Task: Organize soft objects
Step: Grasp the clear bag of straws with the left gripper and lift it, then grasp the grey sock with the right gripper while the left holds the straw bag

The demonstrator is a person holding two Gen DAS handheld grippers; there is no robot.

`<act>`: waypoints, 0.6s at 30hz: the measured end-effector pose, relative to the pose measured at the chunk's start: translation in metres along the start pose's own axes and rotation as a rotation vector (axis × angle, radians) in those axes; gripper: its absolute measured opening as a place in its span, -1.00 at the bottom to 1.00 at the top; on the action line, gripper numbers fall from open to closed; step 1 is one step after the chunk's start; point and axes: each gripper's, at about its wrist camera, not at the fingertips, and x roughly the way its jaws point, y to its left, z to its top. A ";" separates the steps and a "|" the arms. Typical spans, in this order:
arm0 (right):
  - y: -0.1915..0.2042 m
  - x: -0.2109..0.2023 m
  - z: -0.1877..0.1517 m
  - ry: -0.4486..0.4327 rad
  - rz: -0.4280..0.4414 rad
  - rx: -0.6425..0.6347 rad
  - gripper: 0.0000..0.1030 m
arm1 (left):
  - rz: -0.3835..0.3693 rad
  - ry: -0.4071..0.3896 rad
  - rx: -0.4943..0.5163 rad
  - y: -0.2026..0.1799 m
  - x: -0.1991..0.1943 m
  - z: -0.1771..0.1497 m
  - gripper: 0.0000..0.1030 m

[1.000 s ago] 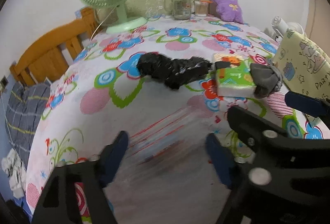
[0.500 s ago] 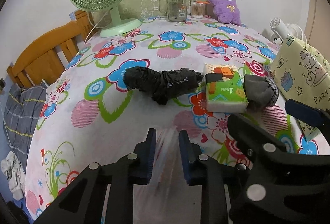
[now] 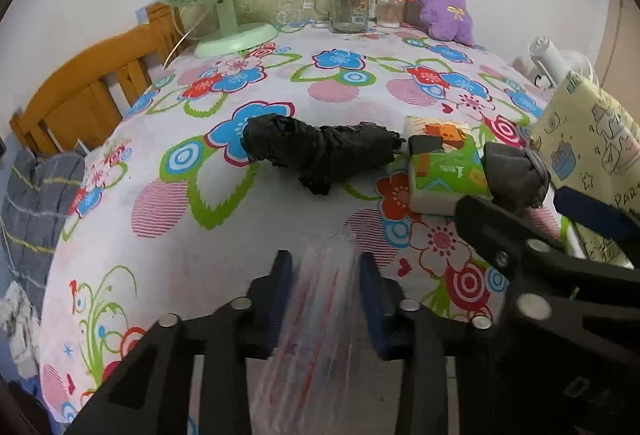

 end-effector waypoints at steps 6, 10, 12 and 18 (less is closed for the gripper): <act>-0.002 -0.002 0.004 -0.009 -0.004 -0.016 0.84 | -0.030 0.005 0.000 -0.006 -0.001 0.004 -0.62; -0.003 -0.004 0.009 -0.029 -0.014 -0.038 0.84 | -0.049 -0.005 -0.012 -0.011 -0.001 0.011 -0.62; -0.005 -0.003 0.011 -0.029 -0.015 -0.039 0.84 | -0.054 -0.014 -0.025 -0.013 -0.001 0.015 -0.62; -0.012 0.005 0.016 -0.027 -0.016 -0.013 0.84 | -0.064 -0.019 -0.044 -0.019 0.005 0.026 -0.62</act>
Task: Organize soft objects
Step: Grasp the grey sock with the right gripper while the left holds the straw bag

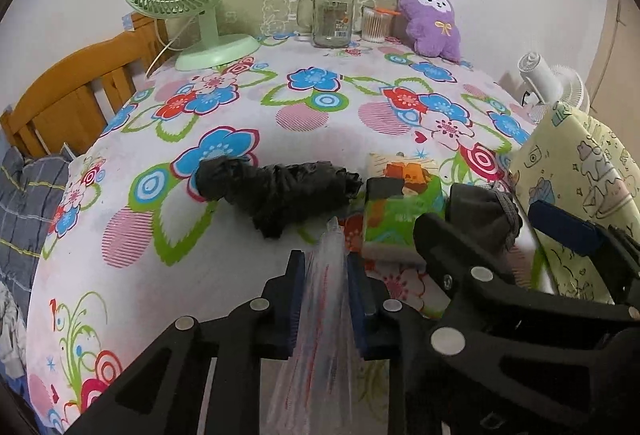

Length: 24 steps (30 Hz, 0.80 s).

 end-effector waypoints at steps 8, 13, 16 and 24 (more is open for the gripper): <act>-0.006 0.014 0.003 0.033 -0.016 0.008 0.53 | 0.000 0.031 0.003 -0.006 0.012 0.002 -0.62; -0.016 0.021 0.002 0.051 -0.044 0.035 0.32 | 0.010 0.032 0.005 -0.007 0.014 0.003 -0.62; -0.016 0.022 0.000 0.051 -0.051 0.037 0.22 | 0.027 0.028 0.019 -0.010 0.014 0.002 -0.62; -0.018 0.015 -0.003 0.057 -0.020 0.049 0.05 | 0.012 0.030 0.025 -0.015 0.010 0.001 -0.62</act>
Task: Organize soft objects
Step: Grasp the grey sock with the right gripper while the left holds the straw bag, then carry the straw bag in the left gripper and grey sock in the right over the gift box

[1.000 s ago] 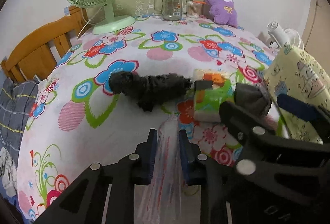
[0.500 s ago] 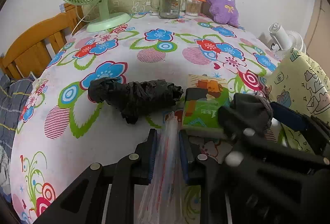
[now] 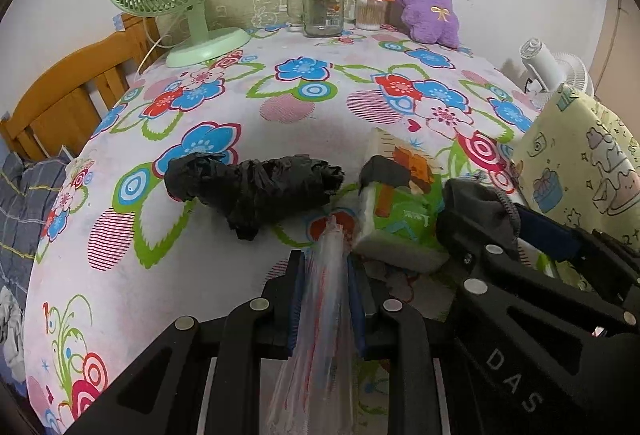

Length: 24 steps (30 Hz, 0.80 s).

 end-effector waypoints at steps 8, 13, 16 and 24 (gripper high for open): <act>0.001 -0.014 -0.002 -0.007 0.024 0.001 0.01 | 0.001 -0.021 -0.008 -0.003 -0.013 -0.002 -0.62; 0.004 -0.027 -0.002 -0.033 0.027 -0.011 0.02 | 0.004 -0.033 -0.015 -0.003 -0.022 -0.005 -0.62; 0.004 -0.033 -0.003 -0.048 0.023 -0.015 0.03 | 0.005 -0.037 -0.019 -0.004 -0.025 -0.007 -0.62; 0.008 -0.038 -0.008 -0.054 0.013 -0.026 0.07 | 0.006 -0.040 -0.026 -0.003 -0.029 -0.012 -0.62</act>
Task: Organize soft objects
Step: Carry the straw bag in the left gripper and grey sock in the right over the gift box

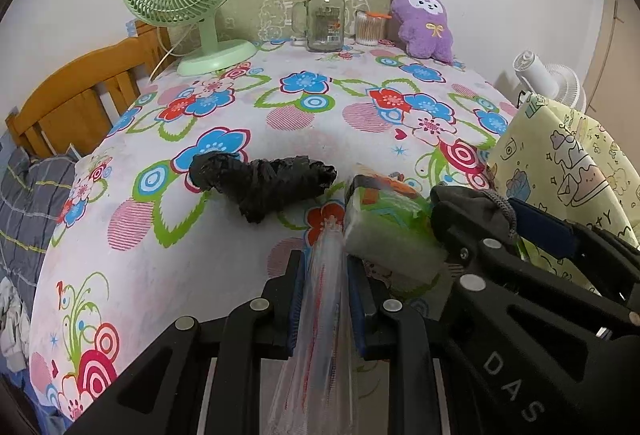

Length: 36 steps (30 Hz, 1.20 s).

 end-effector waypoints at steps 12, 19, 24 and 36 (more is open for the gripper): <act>0.002 -0.017 0.002 -0.048 -0.007 -0.028 -0.01 | 0.006 -0.023 -0.007 0.000 -0.012 -0.001 -0.62; 0.000 -0.031 0.008 -0.084 -0.002 -0.024 -0.02 | 0.007 -0.053 -0.005 -0.002 -0.024 0.004 -0.62; 0.000 -0.041 0.011 -0.102 0.010 -0.032 -0.01 | 0.009 -0.080 -0.006 -0.004 -0.035 0.009 -0.62; -0.003 -0.065 0.017 -0.145 0.041 -0.036 -0.01 | 0.026 -0.151 0.011 -0.015 -0.064 0.018 -0.62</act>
